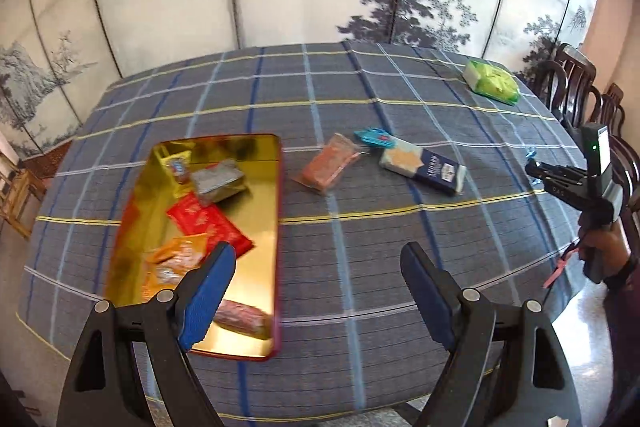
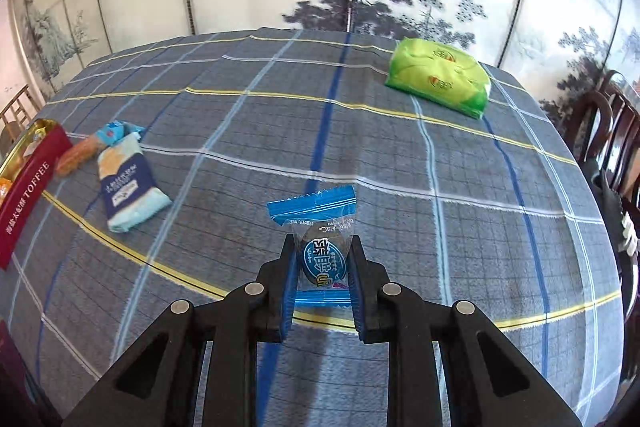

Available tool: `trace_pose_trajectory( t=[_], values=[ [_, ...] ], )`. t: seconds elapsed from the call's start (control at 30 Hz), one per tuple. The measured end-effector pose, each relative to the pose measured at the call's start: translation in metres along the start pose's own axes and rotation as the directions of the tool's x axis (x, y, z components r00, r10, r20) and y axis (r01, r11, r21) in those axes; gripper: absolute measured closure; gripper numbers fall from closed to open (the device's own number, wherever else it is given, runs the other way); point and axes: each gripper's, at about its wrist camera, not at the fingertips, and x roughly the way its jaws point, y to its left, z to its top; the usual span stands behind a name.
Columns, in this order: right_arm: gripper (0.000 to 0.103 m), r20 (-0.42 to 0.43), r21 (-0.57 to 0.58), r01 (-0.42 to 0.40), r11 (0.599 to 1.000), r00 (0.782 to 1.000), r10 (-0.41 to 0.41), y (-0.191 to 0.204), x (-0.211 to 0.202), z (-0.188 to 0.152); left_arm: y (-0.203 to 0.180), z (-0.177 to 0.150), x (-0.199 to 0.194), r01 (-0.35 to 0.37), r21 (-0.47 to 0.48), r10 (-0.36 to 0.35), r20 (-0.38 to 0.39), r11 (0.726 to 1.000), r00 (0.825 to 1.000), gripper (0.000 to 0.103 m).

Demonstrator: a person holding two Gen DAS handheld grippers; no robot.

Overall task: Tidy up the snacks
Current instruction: 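Grasp the blue soda crackers pack with the left gripper while the right holds the snack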

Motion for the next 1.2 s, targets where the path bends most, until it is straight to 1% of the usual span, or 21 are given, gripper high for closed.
trace_pose_trajectory(
  t=[0.07, 0.1, 0.17, 0.23, 0.27, 0.3, 0.33, 0.4, 0.47, 0.5, 0.53, 0.57, 0.63, 0.77, 0.83, 0.93, 1.0, 1.07, 1.1, 1.17, 1.2],
  values=[
    [0.079, -0.003, 0.016, -0.006, 1.0, 1.0, 0.006, -0.009, 0.005, -0.005, -0.017, 0.013, 0.021, 0.07, -0.02, -0.072, -0.078, 0.997, 0.994, 0.022],
    [0.079, -0.002, 0.024, -0.01, 1.0, 1.0, 0.01, -0.011, 0.008, -0.006, -0.025, 0.02, 0.033, 0.097, -0.041, -0.101, -0.122, 0.994, 0.987, 0.022],
    [0.079, -0.002, 0.039, -0.02, 0.999, 1.0, 0.02, -0.013, 0.013, -0.008, -0.04, 0.033, 0.054, 0.155, -0.085, -0.167, -0.174, 0.984, 0.97, 0.022],
    [0.079, 0.005, 0.066, -0.041, 0.997, 0.999, 0.041, -0.016, 0.017, -0.012, -0.054, 0.047, 0.075, 0.177, -0.126, -0.201, -0.215, 0.976, 0.956, 0.022],
    [0.079, 0.005, 0.077, -0.053, 0.996, 0.999, 0.053, -0.015, 0.019, -0.012, -0.062, 0.055, 0.086, 0.199, -0.135, -0.226, -0.231, 0.971, 0.946, 0.022],
    [0.079, 0.016, 0.084, -0.06, 0.995, 0.998, 0.059, -0.017, 0.017, -0.012, -0.069, 0.062, 0.098, 0.2, -0.134, -0.229, -0.253, 0.971, 0.94, 0.022],
    [0.079, 0.021, 0.091, -0.07, 0.993, 0.997, 0.068, -0.016, 0.016, -0.011, -0.075, 0.069, 0.111, 0.172, -0.141, -0.206, -0.281, 0.975, 0.937, 0.022],
    [0.079, 0.019, 0.099, -0.091, 0.991, 0.996, 0.089, -0.017, 0.017, -0.011, -0.082, 0.08, 0.135, 0.141, -0.174, -0.191, -0.321, 0.975, 0.928, 0.022],
    [0.079, 0.011, 0.094, -0.103, 0.99, 0.995, 0.102, -0.016, 0.019, -0.011, -0.085, 0.088, 0.16, 0.111, -0.233, -0.195, -0.375, 0.966, 0.906, 0.027],
    [0.079, 0.013, 0.087, -0.111, 0.99, 0.994, 0.111, -0.014, 0.019, -0.011, -0.085, 0.09, 0.17, 0.105, -0.272, -0.211, -0.396, 0.957, 0.894, 0.028],
    [0.079, 0.015, 0.08, -0.12, 0.99, 0.993, 0.119, -0.013, 0.018, -0.011, -0.087, 0.093, 0.179, 0.09, -0.292, -0.212, -0.418, 0.952, 0.883, 0.029],
    [0.079, 0.018, 0.076, -0.126, 0.989, 0.992, 0.125, -0.012, 0.018, -0.011, -0.089, 0.096, 0.188, 0.057, -0.29, -0.187, -0.443, 0.955, 0.877, 0.032],
    [0.079, 0.025, 0.075, -0.147, 0.986, 0.989, 0.145, -0.012, 0.018, -0.012, -0.094, 0.1, 0.198, -0.001, -0.292, -0.141, -0.466, 0.956, 0.873, 0.033],
    [0.079, 0.047, 0.111, -0.197, 0.974, 0.98, 0.193, -0.02, 0.015, -0.014, -0.103, 0.107, 0.211, -0.068, -0.299, -0.091, -0.487, 0.952, 0.869, 0.033],
    [0.079, 0.054, 0.131, -0.216, 0.968, 0.976, 0.211, -0.024, 0.015, -0.015, -0.102, 0.109, 0.217, -0.099, -0.319, -0.076, -0.493, 0.942, 0.867, 0.032],
    [0.079, 0.06, 0.133, -0.232, 0.964, 0.972, 0.226, -0.024, 0.015, -0.015, -0.103, 0.107, 0.224, -0.12, -0.348, -0.077, -0.504, 0.93, 0.86, 0.031],
    [0.079, 0.06, 0.126, -0.232, 0.965, 0.972, 0.226, -0.022, 0.015, -0.015, -0.107, 0.108, 0.225, -0.141, -0.348, -0.058, -0.503, 0.927, 0.862, 0.028],
    [0.079, 0.061, 0.124, -0.232, 0.965, 0.972, 0.226, -0.022, 0.014, -0.014, -0.114, 0.108, 0.228, -0.161, -0.33, -0.033, -0.511, 0.93, 0.859, 0.02],
    [0.079, 0.061, 0.125, -0.233, 0.964, 0.972, 0.227, -0.022, 0.014, -0.015, -0.118, 0.108, 0.23, -0.165, -0.313, -0.021, -0.515, 0.935, 0.857, 0.019],
    [0.079, 0.06, 0.13, -0.231, 0.964, 0.973, 0.224, -0.023, 0.014, -0.015, -0.127, 0.107, 0.232, -0.174, -0.263, 0.014, -0.519, 0.949, 0.855, 0.02],
    [0.079, 0.059, 0.135, -0.229, 0.964, 0.973, 0.223, -0.023, 0.015, -0.015, -0.13, 0.105, 0.231, -0.181, -0.238, 0.035, -0.512, 0.954, 0.858, 0.022]
  ],
)
